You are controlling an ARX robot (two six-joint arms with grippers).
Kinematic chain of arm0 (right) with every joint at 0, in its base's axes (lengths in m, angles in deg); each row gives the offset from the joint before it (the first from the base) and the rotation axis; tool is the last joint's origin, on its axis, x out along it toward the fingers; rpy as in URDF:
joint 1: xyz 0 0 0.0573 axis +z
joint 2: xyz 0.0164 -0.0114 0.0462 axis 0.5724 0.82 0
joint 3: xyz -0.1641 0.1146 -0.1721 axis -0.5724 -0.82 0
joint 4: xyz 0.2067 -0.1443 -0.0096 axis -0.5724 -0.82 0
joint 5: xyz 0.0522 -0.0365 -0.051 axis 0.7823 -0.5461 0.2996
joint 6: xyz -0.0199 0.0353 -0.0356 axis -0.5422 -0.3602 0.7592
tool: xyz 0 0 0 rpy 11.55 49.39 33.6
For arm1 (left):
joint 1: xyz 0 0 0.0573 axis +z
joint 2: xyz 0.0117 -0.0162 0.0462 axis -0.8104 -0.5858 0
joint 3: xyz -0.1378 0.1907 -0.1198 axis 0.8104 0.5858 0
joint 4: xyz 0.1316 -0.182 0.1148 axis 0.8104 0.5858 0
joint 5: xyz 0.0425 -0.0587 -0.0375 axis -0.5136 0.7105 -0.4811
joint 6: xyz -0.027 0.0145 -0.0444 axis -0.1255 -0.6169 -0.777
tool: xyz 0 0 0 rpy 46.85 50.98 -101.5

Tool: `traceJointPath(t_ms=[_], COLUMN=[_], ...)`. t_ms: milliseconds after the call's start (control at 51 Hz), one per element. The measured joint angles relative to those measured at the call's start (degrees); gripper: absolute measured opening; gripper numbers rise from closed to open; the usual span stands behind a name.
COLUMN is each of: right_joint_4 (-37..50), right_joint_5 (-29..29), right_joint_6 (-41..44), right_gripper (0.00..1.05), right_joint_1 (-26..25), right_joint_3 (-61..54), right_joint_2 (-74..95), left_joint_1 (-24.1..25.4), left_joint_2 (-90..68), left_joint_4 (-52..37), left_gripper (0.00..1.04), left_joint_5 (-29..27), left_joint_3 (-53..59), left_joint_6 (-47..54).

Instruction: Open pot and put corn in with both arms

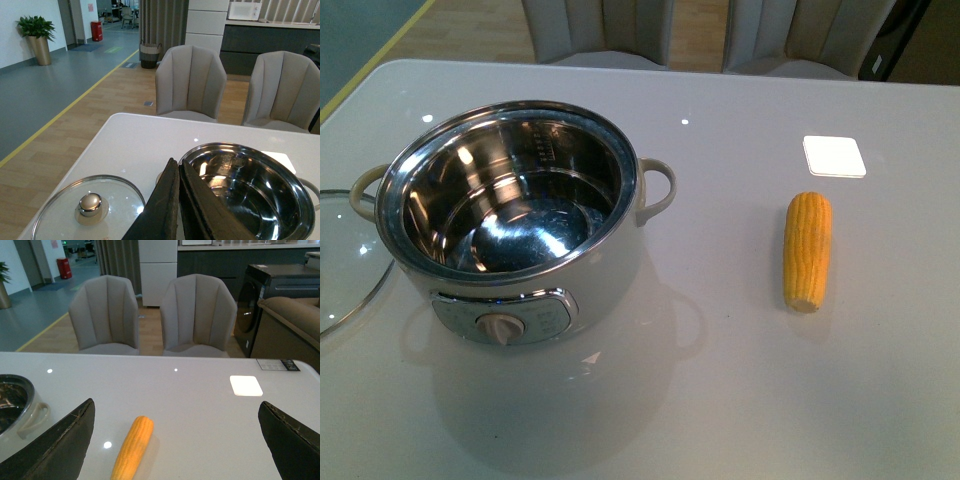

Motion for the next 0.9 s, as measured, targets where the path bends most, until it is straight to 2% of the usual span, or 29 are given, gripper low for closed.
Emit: traceJointPath(t_ms=[157,255,353,412,471,510,569,667,725,824,902], right_joint_4=[0.00,0.00,-0.15,-11.63,-21.35,-26.08,-27.36,-22.62,-18.36,-12.87,-2.14], right_joint_5=[0.00,0.00,-0.15,-4.57,-6.10,-6.32,-6.32,-7.54,-8.13,-5.66,-6.86], right_joint_6=[0.00,0.00,-0.24,-5.68,-12.61,-16.37,-20.11,-23.15,-23.54,-24.55,-24.13], right_gripper=[0.96,0.96,0.96,0.96,0.96,0.96,0.96,0.96,0.96,0.96,0.96], right_joint_1=[0.00,0.00,0.02,1.31,1.53,1.90,2.43,4.13,5.51,5.53,5.51], right_joint_3=[0.00,0.00,0.04,4.37,8.59,10.03,9.88,9.77,9.66,10.34,12.92], right_joint_2=[-0.02,-0.02,0.13,6.05,13.97,18.80,22.36,28.74,33.44,42.99,56.43], left_joint_1=[0.00,0.00,0.00,0.00,0.00,0.00,-0.02,-0.02,-0.02,-0.02,-0.02], left_joint_2=[0.04,0.04,0.04,0.04,0.09,0.11,0.11,0.11,0.11,0.11,0.11], left_joint_4=[0.00,0.00,0.00,0.00,0.00,0.00,0.00,0.00,0.00,0.00,0.00], left_gripper=[0.05,0.28,0.44,0.55,0.64,0.71,0.80,1.00,0.98,0.98,0.98], left_joint_5=[0.00,0.00,0.00,0.00,0.00,0.07,0.00,0.00,0.00,0.00,-0.02], left_joint_3=[0.00,0.00,0.00,0.00,0.00,0.00,0.00,0.00,0.00,0.00,0.00], left_joint_6=[-0.04,-0.02,-0.02,0.00,-0.02,0.00,0.00,0.00,0.11,0.13,0.13])
